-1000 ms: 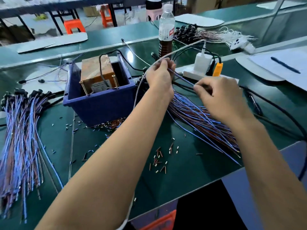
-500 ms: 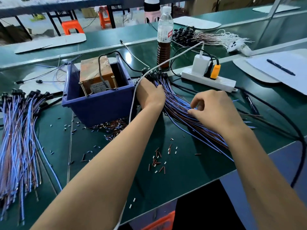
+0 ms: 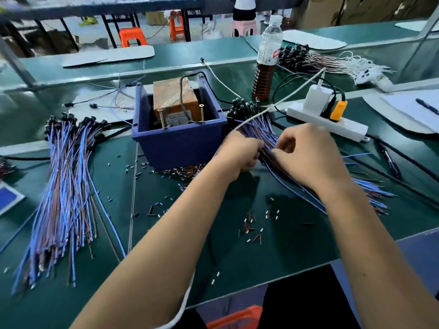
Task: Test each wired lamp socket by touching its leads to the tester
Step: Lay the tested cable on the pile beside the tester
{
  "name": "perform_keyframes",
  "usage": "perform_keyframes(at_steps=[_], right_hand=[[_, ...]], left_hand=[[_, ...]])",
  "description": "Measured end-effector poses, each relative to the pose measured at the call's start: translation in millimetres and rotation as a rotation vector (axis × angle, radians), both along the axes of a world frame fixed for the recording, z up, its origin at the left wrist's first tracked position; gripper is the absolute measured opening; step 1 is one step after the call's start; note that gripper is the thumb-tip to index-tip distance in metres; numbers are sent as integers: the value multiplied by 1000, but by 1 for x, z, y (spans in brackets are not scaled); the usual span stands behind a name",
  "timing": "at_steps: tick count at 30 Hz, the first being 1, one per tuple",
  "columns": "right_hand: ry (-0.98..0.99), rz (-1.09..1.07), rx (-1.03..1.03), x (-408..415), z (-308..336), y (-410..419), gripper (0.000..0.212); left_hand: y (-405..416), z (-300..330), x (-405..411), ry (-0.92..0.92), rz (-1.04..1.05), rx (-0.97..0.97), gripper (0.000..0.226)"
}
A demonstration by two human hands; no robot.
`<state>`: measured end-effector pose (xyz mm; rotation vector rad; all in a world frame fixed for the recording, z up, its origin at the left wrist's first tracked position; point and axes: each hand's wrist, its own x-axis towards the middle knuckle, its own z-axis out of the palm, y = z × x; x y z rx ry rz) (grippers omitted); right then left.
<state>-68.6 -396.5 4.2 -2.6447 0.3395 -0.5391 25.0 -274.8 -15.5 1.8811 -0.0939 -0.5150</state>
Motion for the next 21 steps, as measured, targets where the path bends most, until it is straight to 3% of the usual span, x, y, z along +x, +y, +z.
perform_keyframes(at_steps=[5, 9, 12, 18, 21], right_hand=[[-225, 198, 117, 15, 22, 57, 12], [-239, 398, 115, 27, 26, 116, 10], [-196, 545, 73, 38, 24, 165, 9], [57, 727, -106, 68, 11, 264, 11], [216, 717, -106, 79, -5, 306, 8]], left_hand=[[67, 12, -14, 126, -225, -12, 26], [144, 23, -21, 17, -241, 175, 23], [206, 28, -16, -94, -55, 410, 29], [294, 6, 6, -391, 614, 851, 20], [307, -6, 20, -423, 634, 1033, 31]])
